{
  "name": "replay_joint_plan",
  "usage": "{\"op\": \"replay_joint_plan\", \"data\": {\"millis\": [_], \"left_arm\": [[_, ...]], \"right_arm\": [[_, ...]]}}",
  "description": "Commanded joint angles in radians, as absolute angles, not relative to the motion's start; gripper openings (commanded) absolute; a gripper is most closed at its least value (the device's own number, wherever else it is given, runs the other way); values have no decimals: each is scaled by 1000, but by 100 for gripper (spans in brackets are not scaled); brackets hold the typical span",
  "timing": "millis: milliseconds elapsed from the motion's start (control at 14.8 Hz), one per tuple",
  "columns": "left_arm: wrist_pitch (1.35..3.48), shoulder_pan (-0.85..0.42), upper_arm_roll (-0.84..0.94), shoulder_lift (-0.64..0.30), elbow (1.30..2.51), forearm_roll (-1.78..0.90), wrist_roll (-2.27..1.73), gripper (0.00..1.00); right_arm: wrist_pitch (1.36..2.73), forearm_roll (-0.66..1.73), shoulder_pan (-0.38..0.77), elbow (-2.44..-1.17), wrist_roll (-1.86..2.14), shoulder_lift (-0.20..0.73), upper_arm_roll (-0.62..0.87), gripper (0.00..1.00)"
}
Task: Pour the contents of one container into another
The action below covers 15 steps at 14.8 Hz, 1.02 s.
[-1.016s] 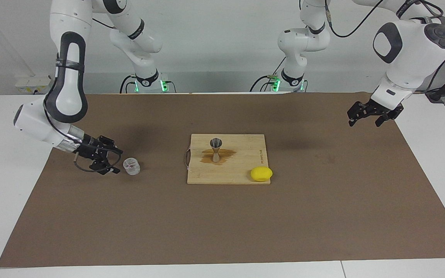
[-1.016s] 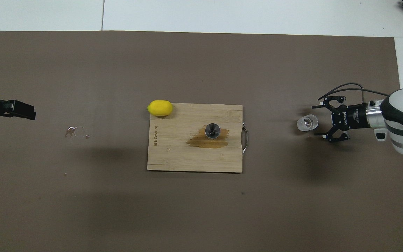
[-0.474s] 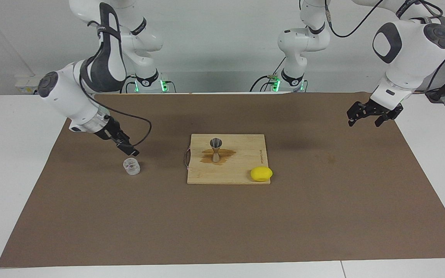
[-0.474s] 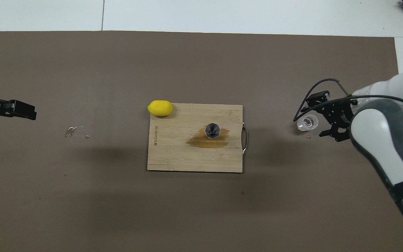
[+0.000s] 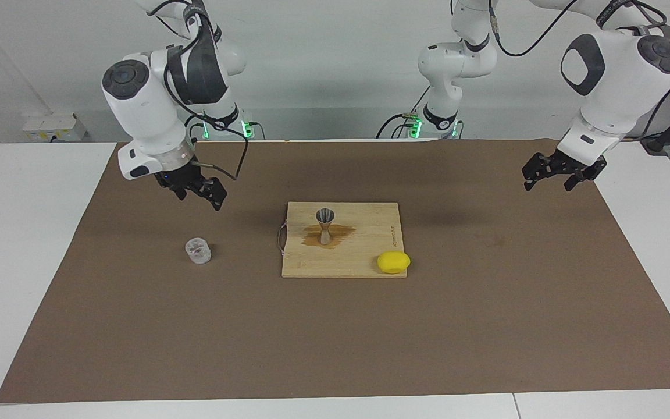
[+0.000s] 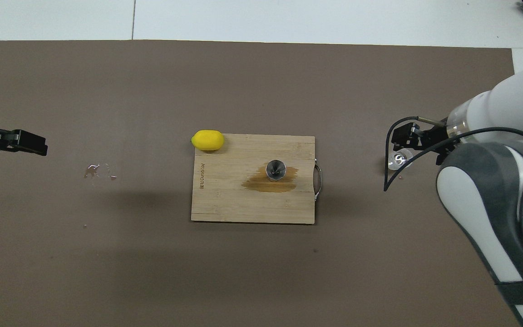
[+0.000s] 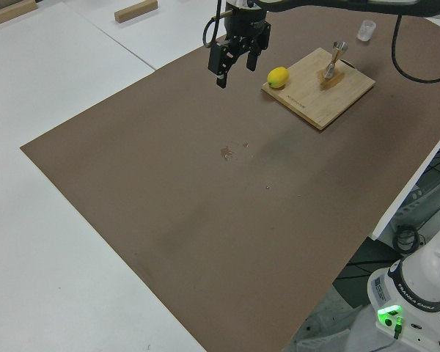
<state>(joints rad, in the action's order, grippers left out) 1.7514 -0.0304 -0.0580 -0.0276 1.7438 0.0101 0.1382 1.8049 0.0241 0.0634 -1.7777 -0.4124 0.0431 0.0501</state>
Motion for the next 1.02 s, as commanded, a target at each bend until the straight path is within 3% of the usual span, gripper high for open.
{"op": "replay_joint_plan", "data": {"millis": [0,271,745,948], "left_arm": [[1743,-28,-54,-31,1735,8,124,100],[1736,-28,-54,-32,1735,8,124,100],[1738,-28,-54,-32,1735,8,124,100],[1738,-28,-54,-31,1735,8,124,100]], "right_arm": [[1712,-2,48,-1679,-312,44,49,100],[1622,-11,38,-1586,-302,44,38,100],[1513,-15,38,-1594,-288,9,40,100],[1525,-17,40,-1601,-224,3,38,100]]}}
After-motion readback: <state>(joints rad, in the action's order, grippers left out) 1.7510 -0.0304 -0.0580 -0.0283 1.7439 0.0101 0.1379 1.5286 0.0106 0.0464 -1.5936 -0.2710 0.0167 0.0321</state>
